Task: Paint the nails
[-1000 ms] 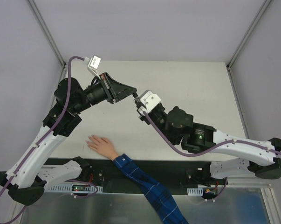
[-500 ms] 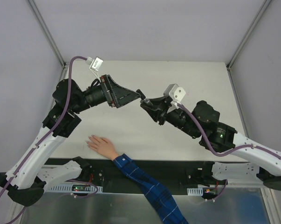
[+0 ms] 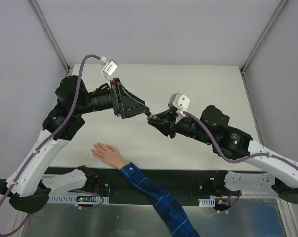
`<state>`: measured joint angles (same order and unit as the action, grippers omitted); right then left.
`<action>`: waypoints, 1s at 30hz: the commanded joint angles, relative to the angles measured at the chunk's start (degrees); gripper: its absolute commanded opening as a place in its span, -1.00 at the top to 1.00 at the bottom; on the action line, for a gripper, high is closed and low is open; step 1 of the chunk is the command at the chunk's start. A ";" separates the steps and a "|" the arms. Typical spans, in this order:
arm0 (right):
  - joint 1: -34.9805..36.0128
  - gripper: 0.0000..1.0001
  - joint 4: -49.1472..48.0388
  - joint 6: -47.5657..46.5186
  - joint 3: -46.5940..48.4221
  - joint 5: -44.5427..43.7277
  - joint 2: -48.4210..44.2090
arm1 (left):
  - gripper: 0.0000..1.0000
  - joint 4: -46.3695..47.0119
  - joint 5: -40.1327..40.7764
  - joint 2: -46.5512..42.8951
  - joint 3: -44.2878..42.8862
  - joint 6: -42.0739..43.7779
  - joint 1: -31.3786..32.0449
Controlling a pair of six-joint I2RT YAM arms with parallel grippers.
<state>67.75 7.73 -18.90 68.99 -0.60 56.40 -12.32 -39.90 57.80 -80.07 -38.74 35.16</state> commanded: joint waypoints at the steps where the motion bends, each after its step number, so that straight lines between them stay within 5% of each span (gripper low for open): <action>1: -0.16 1.00 -1.05 0.61 2.38 1.92 -1.03 | -0.25 -2.71 -4.92 0.56 -2.72 3.23 -0.53; 14: -0.42 1.00 -0.43 0.35 2.90 0.95 0.11 | 0.18 -5.17 -6.16 1.17 -3.51 5.43 -0.53; 22: -0.51 1.00 -0.78 0.61 2.90 0.95 0.20 | 0.28 -6.84 -5.89 1.53 -3.77 6.31 -0.53; 30: -0.51 0.99 -0.70 -0.18 2.99 0.95 1.16 | 1.00 -12.55 -3.17 4.33 -7.55 6.57 -0.53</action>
<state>67.40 9.02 -18.87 69.21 0.03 56.88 -21.91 -44.25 60.80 -83.33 -32.97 35.14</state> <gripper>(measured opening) 0.249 0.075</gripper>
